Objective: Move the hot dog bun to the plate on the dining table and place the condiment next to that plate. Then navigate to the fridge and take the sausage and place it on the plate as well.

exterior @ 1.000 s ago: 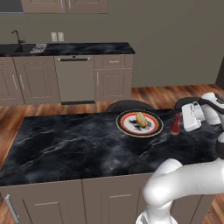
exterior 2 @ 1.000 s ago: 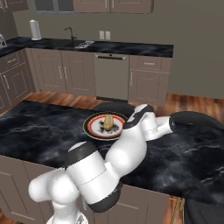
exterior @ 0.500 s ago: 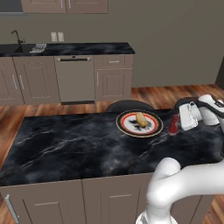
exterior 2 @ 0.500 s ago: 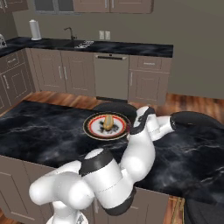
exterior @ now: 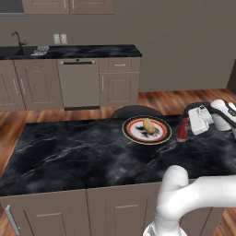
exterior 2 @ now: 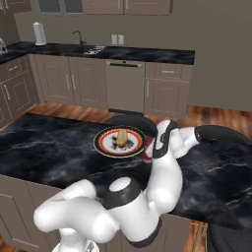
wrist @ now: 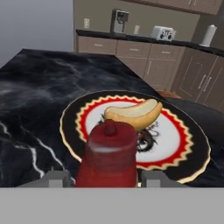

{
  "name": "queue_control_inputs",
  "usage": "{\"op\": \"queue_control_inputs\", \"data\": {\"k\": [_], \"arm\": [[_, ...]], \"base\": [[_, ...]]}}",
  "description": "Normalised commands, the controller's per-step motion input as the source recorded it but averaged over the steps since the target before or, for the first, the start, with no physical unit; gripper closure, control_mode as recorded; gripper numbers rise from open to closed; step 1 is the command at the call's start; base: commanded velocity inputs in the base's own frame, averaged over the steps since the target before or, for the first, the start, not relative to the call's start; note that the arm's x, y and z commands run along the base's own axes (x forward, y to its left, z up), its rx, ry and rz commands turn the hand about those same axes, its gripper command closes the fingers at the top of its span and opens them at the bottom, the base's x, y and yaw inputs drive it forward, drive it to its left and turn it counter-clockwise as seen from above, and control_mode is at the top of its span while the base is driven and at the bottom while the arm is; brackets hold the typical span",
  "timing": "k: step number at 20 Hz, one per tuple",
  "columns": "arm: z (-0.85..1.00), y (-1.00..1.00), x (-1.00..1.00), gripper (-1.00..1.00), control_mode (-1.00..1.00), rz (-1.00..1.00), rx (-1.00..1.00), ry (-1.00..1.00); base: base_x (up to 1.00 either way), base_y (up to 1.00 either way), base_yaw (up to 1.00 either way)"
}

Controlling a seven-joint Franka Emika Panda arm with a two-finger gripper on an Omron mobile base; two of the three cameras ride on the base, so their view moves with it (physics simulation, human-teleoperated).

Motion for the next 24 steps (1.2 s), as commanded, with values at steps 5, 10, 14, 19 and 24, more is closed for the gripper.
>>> {"op": "queue_control_inputs", "data": {"k": [5,10,14,19,24], "arm": [[-0.04,0.0,-0.18,-1.0,-1.0,0.0,0.0,-0.02],[0.06,0.0,-0.18,-1.0,-1.0,0.0,0.0,-0.1],[0.27,0.0,-0.07,-1.0,-1.0,-0.03,0.0,-0.04],[0.33,0.0,-0.16,-1.0,-1.0,-0.03,0.0,-0.07],[0.2,0.0,-0.28,-1.0,-1.0,0.0,0.0,-0.05]], "base": [[0.0,0.0,0.0],[0.0,0.0,0.0],[0.0,0.0,0.0],[0.0,0.0,0.0],[0.0,0.0,0.0]]}}
